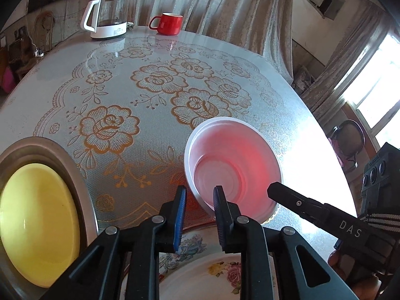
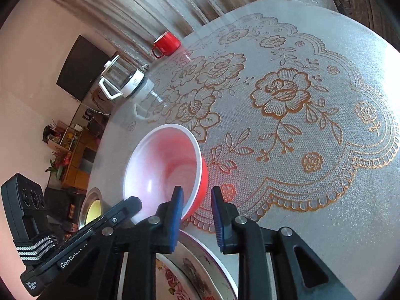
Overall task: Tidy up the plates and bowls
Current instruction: 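Lift and carry the red plastic bowl over the steel bowl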
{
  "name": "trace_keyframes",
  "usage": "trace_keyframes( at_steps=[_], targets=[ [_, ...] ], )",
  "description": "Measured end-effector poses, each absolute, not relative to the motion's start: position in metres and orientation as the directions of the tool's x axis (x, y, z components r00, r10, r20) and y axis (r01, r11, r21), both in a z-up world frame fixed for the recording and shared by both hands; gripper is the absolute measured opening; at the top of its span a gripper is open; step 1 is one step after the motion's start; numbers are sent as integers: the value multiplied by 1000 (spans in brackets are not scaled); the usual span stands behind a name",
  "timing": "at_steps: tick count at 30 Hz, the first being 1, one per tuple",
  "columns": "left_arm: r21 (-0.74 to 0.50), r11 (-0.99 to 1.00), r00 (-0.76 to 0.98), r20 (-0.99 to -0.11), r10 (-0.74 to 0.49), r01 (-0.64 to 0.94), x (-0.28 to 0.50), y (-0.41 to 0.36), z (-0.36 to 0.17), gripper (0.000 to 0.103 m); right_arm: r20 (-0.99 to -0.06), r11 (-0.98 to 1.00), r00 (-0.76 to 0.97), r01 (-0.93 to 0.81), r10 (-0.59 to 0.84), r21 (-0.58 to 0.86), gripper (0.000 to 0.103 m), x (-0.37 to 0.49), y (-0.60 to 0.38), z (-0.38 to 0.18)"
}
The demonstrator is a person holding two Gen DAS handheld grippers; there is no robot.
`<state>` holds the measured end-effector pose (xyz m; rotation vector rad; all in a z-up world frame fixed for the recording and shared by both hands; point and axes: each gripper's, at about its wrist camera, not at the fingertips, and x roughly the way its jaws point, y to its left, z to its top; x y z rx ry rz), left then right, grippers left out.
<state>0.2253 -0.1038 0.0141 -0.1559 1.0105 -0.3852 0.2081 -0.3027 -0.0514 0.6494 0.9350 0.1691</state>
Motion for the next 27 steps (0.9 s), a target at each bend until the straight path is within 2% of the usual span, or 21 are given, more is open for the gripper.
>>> trace_keyframes(
  at_steps=[5,19,27],
  targets=[
    [-259,922,500,-781,-375,287,217,-107,19,19,-692,806,602,130,398,577,13,207,-297,-48],
    [-300,915,576,-712,-403,270,189,-85,44,17,-666,820,634,87,393,566,13,196,-285,-27],
    [-245,934,674,-647,-357,259,162,-60,65,17,-632,837,655,-3,415,547,13,185,-254,-7]
  ],
)
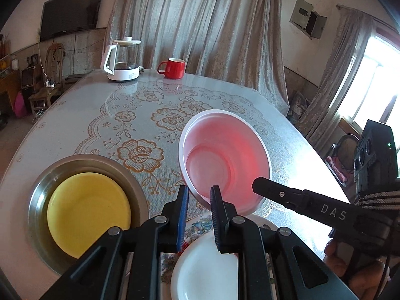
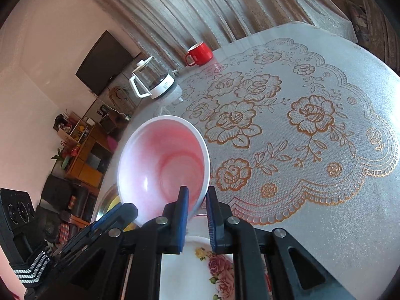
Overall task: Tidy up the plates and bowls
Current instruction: 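Lift and carry the red plastic bowl over the steel bowl, then lower the red plastic bowl into the yellow bowl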
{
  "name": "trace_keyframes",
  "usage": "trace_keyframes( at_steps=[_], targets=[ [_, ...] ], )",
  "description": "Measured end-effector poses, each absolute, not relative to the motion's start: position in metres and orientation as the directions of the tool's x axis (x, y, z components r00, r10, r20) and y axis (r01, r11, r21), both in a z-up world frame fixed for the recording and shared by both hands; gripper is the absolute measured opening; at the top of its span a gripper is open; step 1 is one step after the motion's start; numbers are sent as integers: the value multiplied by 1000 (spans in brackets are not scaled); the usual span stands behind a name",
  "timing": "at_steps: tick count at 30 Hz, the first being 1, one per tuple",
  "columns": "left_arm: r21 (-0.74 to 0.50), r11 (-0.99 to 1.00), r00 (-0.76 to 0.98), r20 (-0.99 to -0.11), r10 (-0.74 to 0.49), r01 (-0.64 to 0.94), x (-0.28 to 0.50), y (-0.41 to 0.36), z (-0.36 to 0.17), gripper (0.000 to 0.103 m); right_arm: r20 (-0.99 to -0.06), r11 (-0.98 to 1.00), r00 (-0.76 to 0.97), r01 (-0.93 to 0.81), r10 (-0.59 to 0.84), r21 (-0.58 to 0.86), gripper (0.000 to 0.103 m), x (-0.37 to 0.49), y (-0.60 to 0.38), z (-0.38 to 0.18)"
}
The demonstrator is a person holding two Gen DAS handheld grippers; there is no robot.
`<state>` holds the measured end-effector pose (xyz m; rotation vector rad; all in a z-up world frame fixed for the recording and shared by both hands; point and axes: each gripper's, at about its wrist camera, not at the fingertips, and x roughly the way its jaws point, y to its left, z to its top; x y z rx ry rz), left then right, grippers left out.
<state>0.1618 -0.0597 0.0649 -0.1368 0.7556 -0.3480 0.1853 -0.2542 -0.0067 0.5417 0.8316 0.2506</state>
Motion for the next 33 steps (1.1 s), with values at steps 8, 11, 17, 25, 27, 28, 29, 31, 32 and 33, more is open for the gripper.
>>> trace_keyframes(
  at_steps=[8,11,17,25,27,28,29,31,32,33],
  targets=[
    [-264,937,699,-624,-348,231,143,-18,71,17,-607,827,632,-97,481,554,13,182,-214,5],
    [-288,936,704,-622,-344,203,136,5,70,17,-605,825,614,-139,506,548,13,181,-194,11],
    [-367,923,696,-631,-342,121,128,52,62,17,-620,815,553,-216,556,538,13,181,-148,12],
    [-391,919,672,-668,-319,47,130,77,43,17,-660,819,492,-255,568,515,13,186,-106,-1],
    [-401,915,666,-671,-327,45,129,78,38,17,-675,826,482,-244,558,508,13,187,-104,-6],
    [-404,914,663,-673,-328,42,129,78,36,17,-679,827,479,-243,557,507,13,187,-102,-7],
    [-406,913,662,-674,-328,40,130,79,34,17,-682,828,476,-243,555,505,13,187,-102,-9],
    [-406,913,661,-674,-330,41,129,80,32,17,-684,830,476,-241,553,503,13,187,-100,-11],
    [-406,913,660,-675,-329,39,129,81,30,17,-684,831,477,-244,552,500,13,187,-100,-11],
    [-409,912,659,-675,-331,39,129,82,29,17,-688,833,475,-246,549,495,13,188,-99,-12]
  ],
)
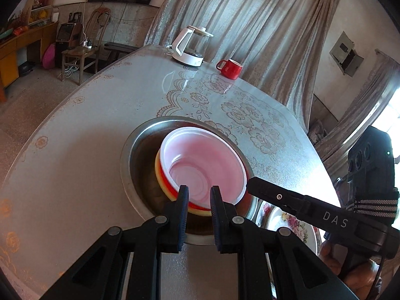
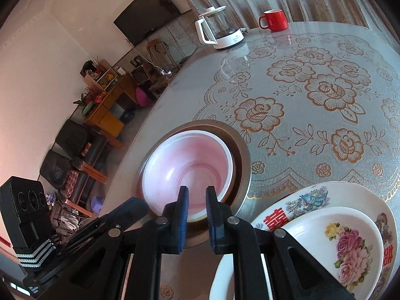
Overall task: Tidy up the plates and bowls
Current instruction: 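Lower the red plastic bowl into the yellow bowl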
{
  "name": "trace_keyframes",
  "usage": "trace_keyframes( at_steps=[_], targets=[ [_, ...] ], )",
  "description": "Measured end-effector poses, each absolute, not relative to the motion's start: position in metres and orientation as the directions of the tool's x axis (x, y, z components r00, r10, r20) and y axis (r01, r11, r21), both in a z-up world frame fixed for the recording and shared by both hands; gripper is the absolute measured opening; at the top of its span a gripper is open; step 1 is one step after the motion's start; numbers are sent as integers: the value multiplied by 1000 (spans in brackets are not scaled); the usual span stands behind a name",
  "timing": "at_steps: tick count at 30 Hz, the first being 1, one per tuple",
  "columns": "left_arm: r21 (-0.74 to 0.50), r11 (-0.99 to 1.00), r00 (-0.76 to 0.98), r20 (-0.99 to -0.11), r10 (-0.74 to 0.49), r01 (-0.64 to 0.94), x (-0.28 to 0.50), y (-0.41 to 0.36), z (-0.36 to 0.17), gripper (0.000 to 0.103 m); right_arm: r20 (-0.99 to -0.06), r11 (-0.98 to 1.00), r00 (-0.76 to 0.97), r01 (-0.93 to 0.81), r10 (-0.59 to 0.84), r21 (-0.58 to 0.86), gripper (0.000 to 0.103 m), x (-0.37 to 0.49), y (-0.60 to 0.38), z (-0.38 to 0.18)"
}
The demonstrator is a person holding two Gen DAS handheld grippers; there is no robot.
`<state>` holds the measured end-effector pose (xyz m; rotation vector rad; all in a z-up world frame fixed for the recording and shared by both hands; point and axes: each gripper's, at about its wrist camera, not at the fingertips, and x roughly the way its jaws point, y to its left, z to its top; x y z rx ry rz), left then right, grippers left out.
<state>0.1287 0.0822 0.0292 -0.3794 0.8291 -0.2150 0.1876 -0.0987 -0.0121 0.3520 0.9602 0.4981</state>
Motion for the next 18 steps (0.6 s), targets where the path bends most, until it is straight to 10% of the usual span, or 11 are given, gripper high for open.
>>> trace_keyframes(
  at_steps=[18],
  targets=[
    [-309,950,709,-679,-187,-45,126,103,22,17,-735,903,525,-212,428,374,21,207,-91,-23]
  ],
)
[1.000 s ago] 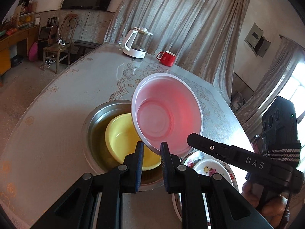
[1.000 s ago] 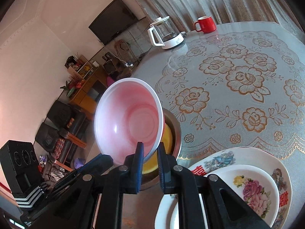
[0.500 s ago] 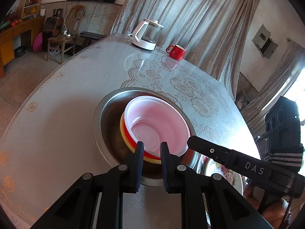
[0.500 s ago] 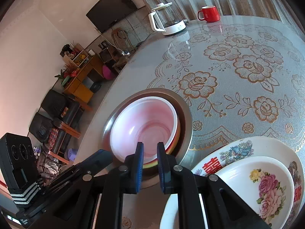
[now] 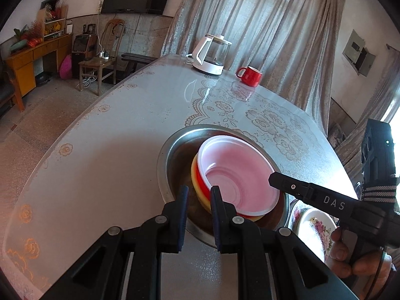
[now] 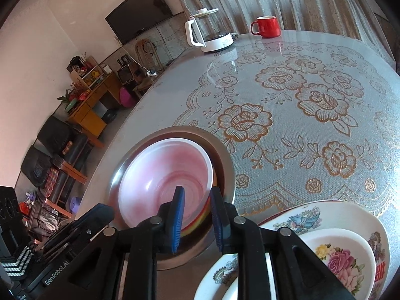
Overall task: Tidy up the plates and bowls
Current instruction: 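Lower the red plastic bowl into the yellow bowl, then open the right gripper to release the red plastic bowl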
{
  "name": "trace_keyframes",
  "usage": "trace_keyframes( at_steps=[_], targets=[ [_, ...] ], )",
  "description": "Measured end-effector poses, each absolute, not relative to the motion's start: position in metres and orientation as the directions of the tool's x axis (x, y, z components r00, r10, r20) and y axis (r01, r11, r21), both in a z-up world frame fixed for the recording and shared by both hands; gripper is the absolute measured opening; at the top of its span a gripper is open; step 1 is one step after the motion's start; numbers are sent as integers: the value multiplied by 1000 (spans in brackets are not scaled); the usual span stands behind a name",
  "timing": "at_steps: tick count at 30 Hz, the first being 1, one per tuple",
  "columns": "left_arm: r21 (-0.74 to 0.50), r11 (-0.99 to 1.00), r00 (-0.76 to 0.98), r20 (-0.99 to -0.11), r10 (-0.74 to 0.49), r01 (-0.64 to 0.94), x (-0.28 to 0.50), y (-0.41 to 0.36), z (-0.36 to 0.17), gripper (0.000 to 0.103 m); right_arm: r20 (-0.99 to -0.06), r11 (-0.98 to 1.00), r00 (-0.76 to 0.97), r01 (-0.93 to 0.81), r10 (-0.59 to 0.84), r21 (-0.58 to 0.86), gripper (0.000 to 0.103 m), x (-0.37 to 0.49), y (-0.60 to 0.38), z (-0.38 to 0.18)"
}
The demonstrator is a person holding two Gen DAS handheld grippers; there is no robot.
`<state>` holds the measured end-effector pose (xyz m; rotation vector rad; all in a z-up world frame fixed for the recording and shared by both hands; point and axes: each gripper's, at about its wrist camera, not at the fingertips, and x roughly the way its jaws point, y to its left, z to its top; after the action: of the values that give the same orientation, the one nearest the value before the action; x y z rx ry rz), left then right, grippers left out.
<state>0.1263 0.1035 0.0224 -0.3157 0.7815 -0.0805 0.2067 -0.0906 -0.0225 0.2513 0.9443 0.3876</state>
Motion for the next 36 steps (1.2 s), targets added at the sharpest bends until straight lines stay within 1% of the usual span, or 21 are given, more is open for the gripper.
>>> trace_keyframes(
  at_steps=[5,7,13,15,19,25,36],
  targets=[
    [-296,953,718,-677,-160,-67,124,114,19,17,-770,918,500,-229,397,325,21,215,-79,-28],
    [-295,953,717,-679,-157,-70,125,115,17,17,-773,922,503,-243,386,302,22,215,-74,-26],
    [-292,954,719,-678,-153,-72,125,116,17,17,-783,927,505,-277,363,251,22,211,-62,-25],
    [-287,955,719,-678,-149,-72,125,115,17,19,-784,928,507,-282,359,243,23,209,-61,-25],
    [-278,958,720,-679,-145,-69,123,112,17,22,-787,931,507,-278,351,237,23,207,-62,-26],
    [-264,963,720,-679,-143,-59,121,107,17,24,-782,927,508,-287,361,241,24,203,-62,-27],
    [-264,962,711,-689,-143,-62,117,106,15,25,-769,922,518,-294,375,252,25,190,-65,-27]
  ],
)
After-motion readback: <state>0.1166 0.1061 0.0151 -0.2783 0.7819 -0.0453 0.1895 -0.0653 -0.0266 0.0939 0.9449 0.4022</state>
